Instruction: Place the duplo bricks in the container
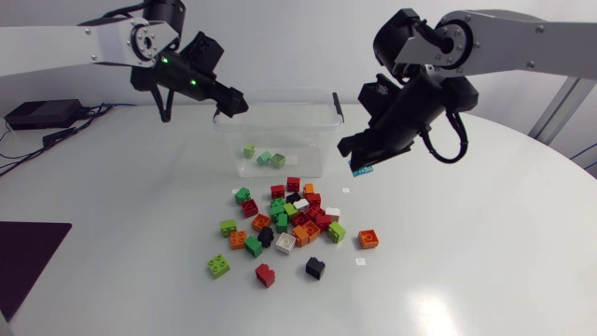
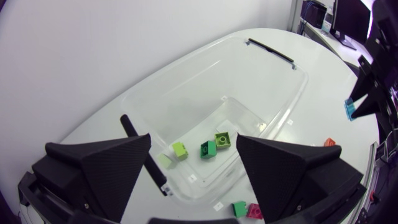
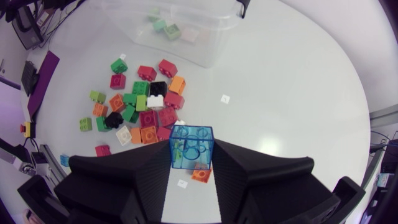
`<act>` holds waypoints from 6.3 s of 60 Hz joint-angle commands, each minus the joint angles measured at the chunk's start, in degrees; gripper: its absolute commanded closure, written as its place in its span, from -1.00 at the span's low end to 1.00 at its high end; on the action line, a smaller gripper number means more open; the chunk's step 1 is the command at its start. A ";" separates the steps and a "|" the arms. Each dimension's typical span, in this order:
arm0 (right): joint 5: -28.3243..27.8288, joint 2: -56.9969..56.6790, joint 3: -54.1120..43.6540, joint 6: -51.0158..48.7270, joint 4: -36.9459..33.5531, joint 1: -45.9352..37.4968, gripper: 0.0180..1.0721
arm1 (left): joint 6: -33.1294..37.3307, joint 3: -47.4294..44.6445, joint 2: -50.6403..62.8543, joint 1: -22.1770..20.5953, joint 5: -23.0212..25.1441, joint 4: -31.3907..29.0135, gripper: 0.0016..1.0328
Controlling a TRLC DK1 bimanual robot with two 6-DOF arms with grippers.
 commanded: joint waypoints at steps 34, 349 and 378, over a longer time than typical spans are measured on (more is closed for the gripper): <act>-0.24 13.91 21.09 3.44 7.49 2.86 0.51 | 36.91 -31.88 -24.87 2.50 1.02 -16.04 -0.90; 6.44 8.02 -22.50 8.80 13.56 -3.12 0.47 | -20.66 0.56 -2.19 -5.85 -7.51 -1.63 0.60; 6.61 -0.07 -16.09 7.04 7.67 -2.06 0.48 | -17.59 -1.47 -4.13 -4.00 -7.42 2.32 -0.89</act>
